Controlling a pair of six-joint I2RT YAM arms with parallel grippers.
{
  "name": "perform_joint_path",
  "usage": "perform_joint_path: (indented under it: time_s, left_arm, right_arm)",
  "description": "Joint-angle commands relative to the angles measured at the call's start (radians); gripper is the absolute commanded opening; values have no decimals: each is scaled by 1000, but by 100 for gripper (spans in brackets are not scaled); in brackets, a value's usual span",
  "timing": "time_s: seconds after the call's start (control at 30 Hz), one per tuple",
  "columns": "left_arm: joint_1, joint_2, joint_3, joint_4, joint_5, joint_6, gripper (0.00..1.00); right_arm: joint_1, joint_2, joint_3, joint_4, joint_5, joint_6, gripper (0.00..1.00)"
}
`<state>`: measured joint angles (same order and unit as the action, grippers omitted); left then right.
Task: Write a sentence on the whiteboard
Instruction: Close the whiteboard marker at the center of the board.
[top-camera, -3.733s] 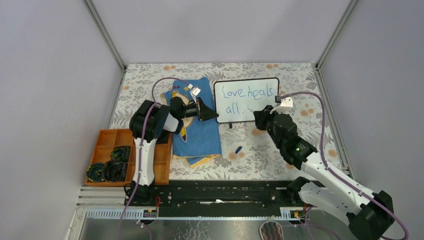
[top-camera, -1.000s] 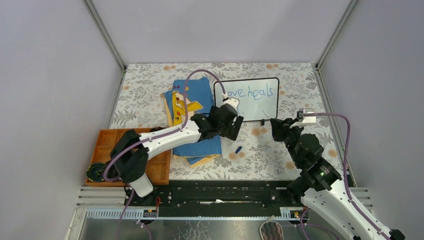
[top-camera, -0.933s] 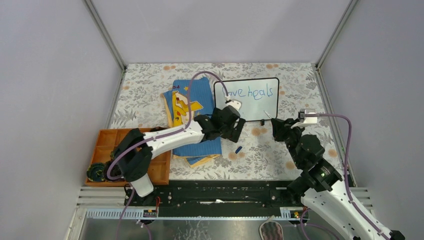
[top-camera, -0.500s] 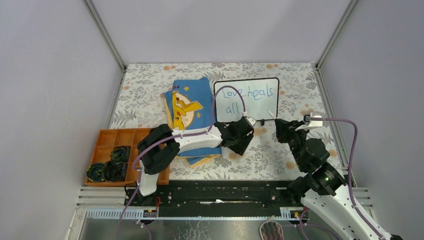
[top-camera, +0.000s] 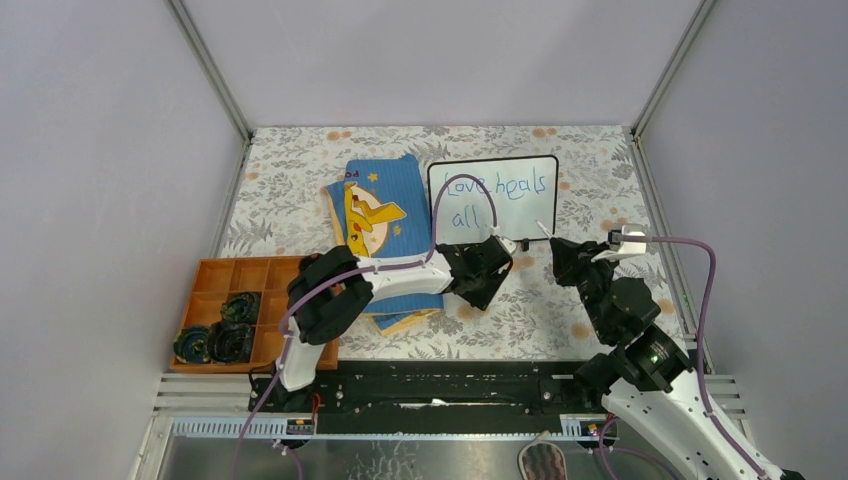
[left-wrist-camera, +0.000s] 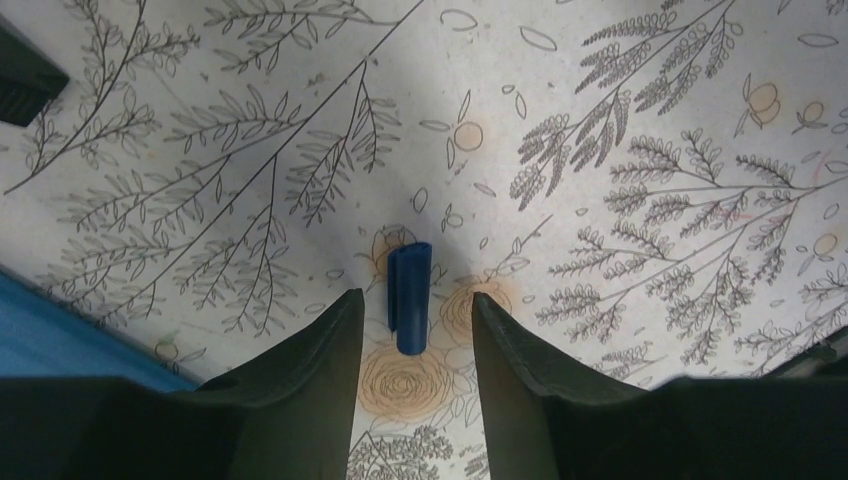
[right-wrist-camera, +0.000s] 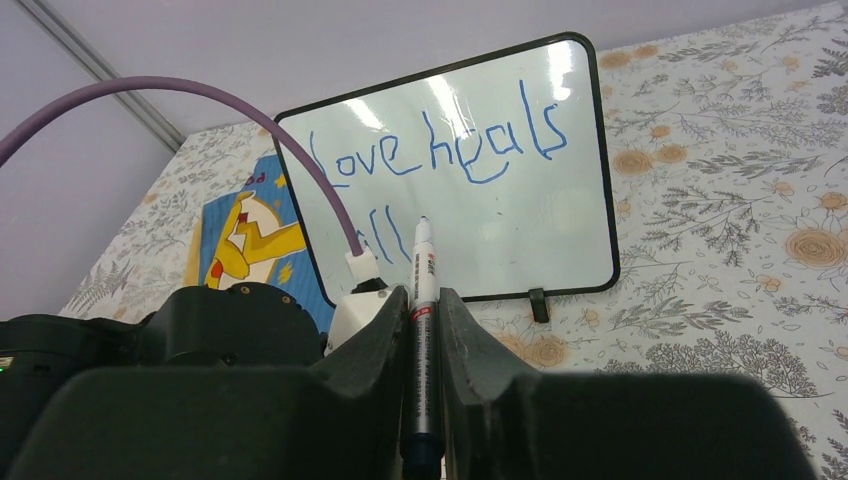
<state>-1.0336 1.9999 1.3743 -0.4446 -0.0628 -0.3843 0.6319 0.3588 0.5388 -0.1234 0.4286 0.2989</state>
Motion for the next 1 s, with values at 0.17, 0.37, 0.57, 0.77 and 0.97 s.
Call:
perform_joint_path:
  time_s: [0.17, 0.37, 0.57, 0.77, 0.97]
  left_arm:
    - [-2, 49, 63, -13, -39, 13, 44]
    - [0, 56, 58, -21, -62, -19, 36]
    - [4, 37, 39, -40, -142, -75, 30]
    - [22, 2, 8, -41, -186, -151, 21]
    - [26, -10, 26, -61, -178, -152, 33]
  right_arm:
    - [-6, -14, 26, 24, 27, -10, 0]
    - [-5, -15, 24, 26, 27, -8, 0]
    - [-5, -15, 21, 31, 23, -6, 0]
    - [-6, -18, 18, 31, 18, -3, 0]
    - [-6, -27, 18, 25, 19, -3, 0]
